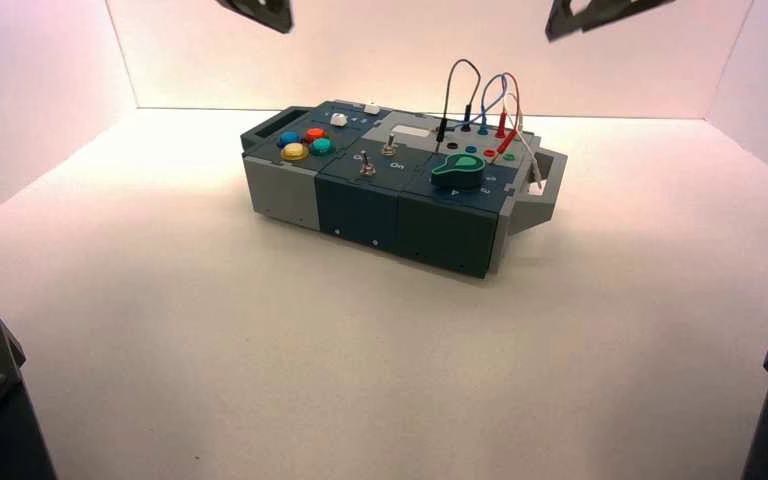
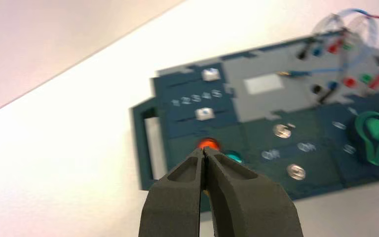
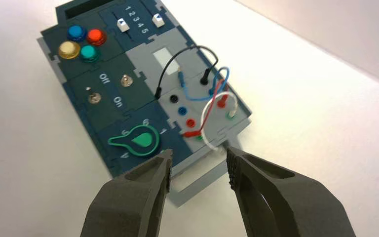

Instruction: Move the top slider to position 3.

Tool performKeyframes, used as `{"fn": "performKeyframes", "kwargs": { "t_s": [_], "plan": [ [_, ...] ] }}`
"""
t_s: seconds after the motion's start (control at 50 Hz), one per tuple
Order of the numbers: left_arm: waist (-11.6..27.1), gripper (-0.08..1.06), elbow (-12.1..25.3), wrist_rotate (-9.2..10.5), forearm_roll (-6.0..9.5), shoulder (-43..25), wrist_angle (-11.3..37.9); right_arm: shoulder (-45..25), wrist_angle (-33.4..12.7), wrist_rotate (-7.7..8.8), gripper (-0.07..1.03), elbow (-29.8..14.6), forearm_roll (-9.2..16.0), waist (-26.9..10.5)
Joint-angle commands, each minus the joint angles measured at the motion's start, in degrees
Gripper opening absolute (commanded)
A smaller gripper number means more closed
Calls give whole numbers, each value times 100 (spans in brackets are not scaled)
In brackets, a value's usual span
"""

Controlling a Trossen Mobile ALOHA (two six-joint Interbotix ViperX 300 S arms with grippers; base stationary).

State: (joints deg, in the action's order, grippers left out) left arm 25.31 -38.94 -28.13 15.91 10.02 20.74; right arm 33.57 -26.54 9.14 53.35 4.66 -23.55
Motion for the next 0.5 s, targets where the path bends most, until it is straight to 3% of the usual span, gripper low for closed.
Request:
{"fn": "performKeyframes", "kwargs": {
  "t_s": [0.02, 0.26, 0.5],
  "plan": [
    [132, -3, 422, 0, 26, 53, 457, 281, -255, -97, 58, -396, 229, 0],
    [167, -3, 721, 9, 35, -114, 879, 360, -1028, -123, 58, -721, 615, 9],
    [246, -3, 1046, 9, 62, -536, 879, 334, -1556, -123, 58, -817, 721, 0]
  ]
}}
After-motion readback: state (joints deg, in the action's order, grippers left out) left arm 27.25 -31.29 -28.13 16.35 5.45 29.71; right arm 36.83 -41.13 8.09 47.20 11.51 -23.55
